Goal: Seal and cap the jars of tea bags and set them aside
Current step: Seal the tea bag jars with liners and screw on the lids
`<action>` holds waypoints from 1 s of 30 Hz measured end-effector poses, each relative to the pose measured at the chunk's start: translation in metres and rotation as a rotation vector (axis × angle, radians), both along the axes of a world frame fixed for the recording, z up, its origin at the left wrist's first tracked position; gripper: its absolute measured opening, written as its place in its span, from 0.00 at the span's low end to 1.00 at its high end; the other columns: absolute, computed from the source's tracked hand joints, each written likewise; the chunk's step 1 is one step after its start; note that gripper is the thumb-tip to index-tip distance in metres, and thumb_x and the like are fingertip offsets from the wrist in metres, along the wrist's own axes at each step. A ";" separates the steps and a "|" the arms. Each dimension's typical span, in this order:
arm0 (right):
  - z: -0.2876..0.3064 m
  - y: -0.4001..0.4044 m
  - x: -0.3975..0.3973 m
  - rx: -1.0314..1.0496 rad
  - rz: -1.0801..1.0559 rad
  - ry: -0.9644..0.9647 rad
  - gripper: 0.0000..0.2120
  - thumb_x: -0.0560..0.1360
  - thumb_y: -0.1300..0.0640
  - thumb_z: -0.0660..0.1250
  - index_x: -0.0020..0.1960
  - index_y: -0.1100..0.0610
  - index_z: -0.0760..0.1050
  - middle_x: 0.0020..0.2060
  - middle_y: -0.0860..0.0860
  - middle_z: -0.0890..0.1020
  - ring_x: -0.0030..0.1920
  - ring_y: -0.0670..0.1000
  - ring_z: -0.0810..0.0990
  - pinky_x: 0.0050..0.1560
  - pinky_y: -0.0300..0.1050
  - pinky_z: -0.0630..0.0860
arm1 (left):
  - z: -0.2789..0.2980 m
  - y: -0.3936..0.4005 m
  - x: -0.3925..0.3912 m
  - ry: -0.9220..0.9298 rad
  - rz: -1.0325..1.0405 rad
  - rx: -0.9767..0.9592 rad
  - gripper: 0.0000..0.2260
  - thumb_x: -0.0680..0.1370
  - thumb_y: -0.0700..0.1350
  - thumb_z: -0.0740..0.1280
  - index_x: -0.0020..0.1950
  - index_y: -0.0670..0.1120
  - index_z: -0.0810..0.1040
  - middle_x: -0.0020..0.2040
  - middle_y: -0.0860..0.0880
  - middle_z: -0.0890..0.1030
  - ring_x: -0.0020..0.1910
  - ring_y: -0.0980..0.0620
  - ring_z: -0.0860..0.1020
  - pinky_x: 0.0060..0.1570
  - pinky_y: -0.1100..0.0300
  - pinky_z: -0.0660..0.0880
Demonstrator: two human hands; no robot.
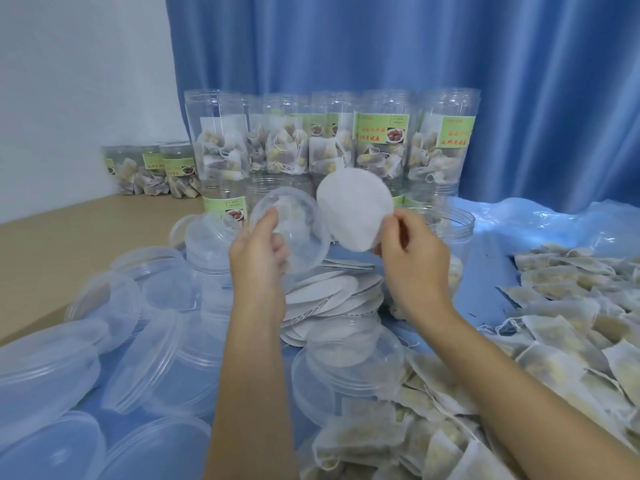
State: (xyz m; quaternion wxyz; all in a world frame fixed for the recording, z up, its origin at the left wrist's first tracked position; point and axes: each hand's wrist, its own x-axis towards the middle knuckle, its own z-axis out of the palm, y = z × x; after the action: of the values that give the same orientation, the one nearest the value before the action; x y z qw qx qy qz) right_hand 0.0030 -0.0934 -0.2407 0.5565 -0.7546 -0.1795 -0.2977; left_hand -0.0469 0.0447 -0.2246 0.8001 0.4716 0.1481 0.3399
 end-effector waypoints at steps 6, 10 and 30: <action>0.012 0.004 -0.004 0.341 0.205 0.272 0.12 0.80 0.59 0.57 0.42 0.47 0.73 0.33 0.46 0.77 0.26 0.38 0.74 0.30 0.34 0.74 | -0.008 0.008 -0.001 -0.176 -0.343 -0.349 0.13 0.79 0.50 0.61 0.38 0.45 0.72 0.24 0.54 0.64 0.21 0.57 0.61 0.26 0.65 0.58; 0.013 0.008 -0.008 0.407 0.250 0.365 0.10 0.80 0.60 0.56 0.48 0.51 0.75 0.38 0.46 0.78 0.26 0.38 0.75 0.28 0.32 0.73 | -0.013 0.001 0.002 -0.305 -0.506 -0.460 0.10 0.78 0.47 0.60 0.41 0.44 0.76 0.31 0.50 0.72 0.26 0.55 0.69 0.26 0.65 0.66; 0.008 0.013 -0.023 0.178 0.652 0.368 0.10 0.77 0.60 0.63 0.42 0.50 0.81 0.37 0.44 0.82 0.42 0.45 0.79 0.45 0.39 0.77 | -0.018 -0.022 0.025 -0.116 -0.147 -0.009 0.14 0.80 0.53 0.60 0.44 0.45 0.79 0.40 0.48 0.84 0.43 0.49 0.83 0.41 0.55 0.81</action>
State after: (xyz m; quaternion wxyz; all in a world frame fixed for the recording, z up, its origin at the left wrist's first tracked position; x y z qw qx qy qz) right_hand -0.0202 -0.0807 -0.2325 0.7082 -0.6474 -0.2808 0.0210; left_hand -0.0217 0.0227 -0.2422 0.8324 0.4570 0.0680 0.3061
